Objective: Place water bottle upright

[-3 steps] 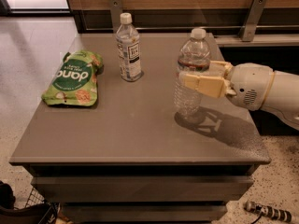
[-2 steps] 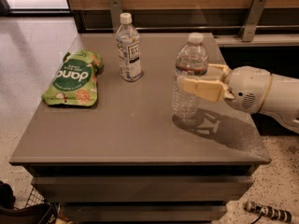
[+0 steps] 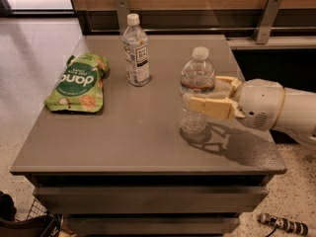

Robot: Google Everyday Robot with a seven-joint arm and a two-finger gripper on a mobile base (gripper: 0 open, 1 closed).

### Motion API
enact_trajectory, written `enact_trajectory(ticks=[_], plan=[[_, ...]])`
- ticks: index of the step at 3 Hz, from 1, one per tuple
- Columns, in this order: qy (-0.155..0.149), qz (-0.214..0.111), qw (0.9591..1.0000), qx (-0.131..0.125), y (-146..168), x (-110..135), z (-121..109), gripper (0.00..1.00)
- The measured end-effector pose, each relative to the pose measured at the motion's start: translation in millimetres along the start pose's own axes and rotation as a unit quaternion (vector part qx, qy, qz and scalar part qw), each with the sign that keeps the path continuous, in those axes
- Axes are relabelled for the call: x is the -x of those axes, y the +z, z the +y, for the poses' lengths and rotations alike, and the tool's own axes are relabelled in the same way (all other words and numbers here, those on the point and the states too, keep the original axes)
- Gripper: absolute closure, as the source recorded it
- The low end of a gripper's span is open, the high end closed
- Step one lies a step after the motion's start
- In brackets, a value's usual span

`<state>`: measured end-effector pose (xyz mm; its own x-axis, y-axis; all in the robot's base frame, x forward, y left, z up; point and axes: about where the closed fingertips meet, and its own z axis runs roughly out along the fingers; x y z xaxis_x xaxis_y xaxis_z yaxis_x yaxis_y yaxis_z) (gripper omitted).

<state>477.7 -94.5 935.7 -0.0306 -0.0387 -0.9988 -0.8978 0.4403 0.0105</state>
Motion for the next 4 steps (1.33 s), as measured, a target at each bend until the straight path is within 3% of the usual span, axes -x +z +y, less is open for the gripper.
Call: enact_trajectory(ticks=[2,3,4], plan=[[-0.010,0.008,0.9999,0.010,-6,-22,9,1.00],[-0.006,-0.011,0.9999,-0.004,-15,-41,6,1.00],[-0.006,-0.011,0.9999,-0.004,-16,-38,6,1.00]])
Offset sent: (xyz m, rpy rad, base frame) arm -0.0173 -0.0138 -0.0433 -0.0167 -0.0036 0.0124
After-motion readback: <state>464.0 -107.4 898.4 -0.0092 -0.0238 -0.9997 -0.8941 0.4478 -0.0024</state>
